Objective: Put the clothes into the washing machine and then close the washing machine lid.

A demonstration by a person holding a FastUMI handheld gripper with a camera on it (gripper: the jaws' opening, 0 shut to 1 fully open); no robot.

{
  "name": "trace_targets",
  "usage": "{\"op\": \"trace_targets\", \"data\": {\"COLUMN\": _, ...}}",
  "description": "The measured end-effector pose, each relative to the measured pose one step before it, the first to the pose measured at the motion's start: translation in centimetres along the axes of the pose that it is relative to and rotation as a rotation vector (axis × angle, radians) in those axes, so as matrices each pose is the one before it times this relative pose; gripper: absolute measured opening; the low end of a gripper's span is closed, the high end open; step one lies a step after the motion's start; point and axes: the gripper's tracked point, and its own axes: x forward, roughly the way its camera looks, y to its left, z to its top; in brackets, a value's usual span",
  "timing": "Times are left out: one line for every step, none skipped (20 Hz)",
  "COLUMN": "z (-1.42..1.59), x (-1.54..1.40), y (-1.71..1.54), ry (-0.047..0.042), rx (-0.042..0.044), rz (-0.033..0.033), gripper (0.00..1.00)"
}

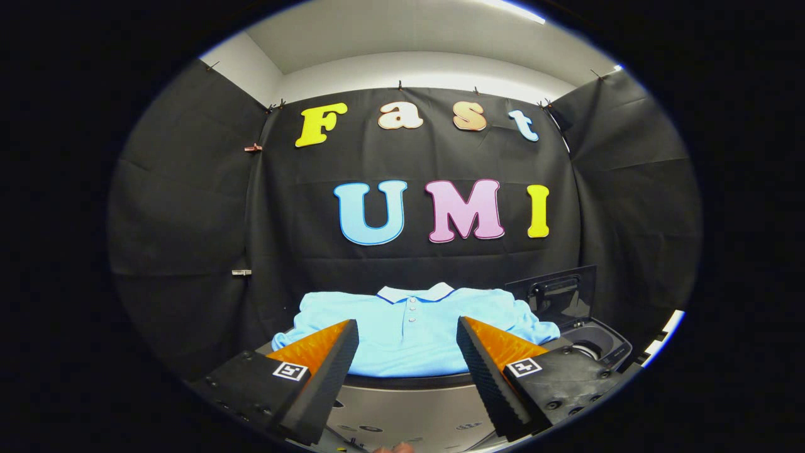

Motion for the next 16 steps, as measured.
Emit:
{"op": "trace_targets", "data": {"z": -0.031, "x": -0.105, "y": 0.001, "ry": 0.00098, "rx": 0.0003, "rz": -0.00145, "gripper": 0.98}}
{"op": "trace_targets", "data": {"z": 0.062, "x": -0.023, "y": 0.093, "ry": -0.00229, "rx": 0.003, "rz": 0.00204, "gripper": 0.98}}
{"op": "trace_targets", "data": {"z": -0.095, "x": 0.138, "y": -0.111, "ry": 0.00161, "rx": -0.00213, "rz": -0.00168, "gripper": 0.98}}
{"op": "trace_targets", "data": {"z": -0.031, "x": 0.048, "y": -0.039, "ry": 0.00072, "rx": -0.00444, "rz": -0.00098, "gripper": 0.98}}
{"op": "trace_targets", "data": {"z": 0.045, "x": -0.035, "y": 0.017, "ry": 0.00023, "rx": -0.00412, "rz": -0.00107, "gripper": 0.98}}
{"op": "trace_targets", "data": {"z": -0.222, "x": 0.009, "y": -0.171, "ry": 0.00374, "rx": -0.00212, "rz": -0.00219, "gripper": 0.98}}
{"op": "trace_targets", "data": {"z": -0.274, "x": 0.176, "y": -0.034, "ry": 0.00525, "rx": 0.00295, "rz": 0.00173, "gripper": 0.98}}
{"op": "trace_targets", "data": {"z": -0.002, "x": 0.062, "y": 0.168, "ry": 0.00117, "rx": 0.00259, "rz": 0.00351, "gripper": 0.98}}
{"op": "trace_targets", "data": {"z": -0.071, "x": 0.013, "y": 0.044, "ry": 0.00398, "rx": -0.00435, "rz": -0.0006, "gripper": 0.98}}
{"op": "trace_targets", "data": {"z": -0.004, "x": 0.049, "y": -0.06, "ry": 0.0019, "rx": -0.00789, "rz": -0.00162, "gripper": 0.98}}
{"op": "trace_targets", "data": {"z": -0.083, "x": -0.052, "y": 0.04, "ry": 0.00164, "rx": -0.00378, "rz": -0.00006, "gripper": 0.98}}
{"op": "trace_targets", "data": {"z": -0.187, "x": -0.042, "y": -0.024, "ry": 0.00334, "rx": 0.00127, "rz": 0.00239, "gripper": 0.98}}
{"op": "trace_targets", "data": {"z": -0.042, "x": 0.024, "y": 0.07, "ry": 0.0012, "rx": 0.0038, "rz": 0.00331, "gripper": 0.98}}
{"op": "trace_targets", "data": {"z": 0.03, "x": 0.082, "y": 0.01, "ry": 0.00002, "rx": 0.00106, "rz": -0.00012, "gripper": 0.98}}
{"op": "trace_targets", "data": {"z": 0.243, "x": -0.001, "y": -0.095, "ry": -0.00369, "rx": -0.00177, "rz": -0.00388, "gripper": 0.98}}
{"op": "trace_targets", "data": {"z": 0.366, "x": 0.189, "y": -0.061, "ry": -0.00526, "rx": 0.00001, "rz": -0.00203, "gripper": 0.98}}
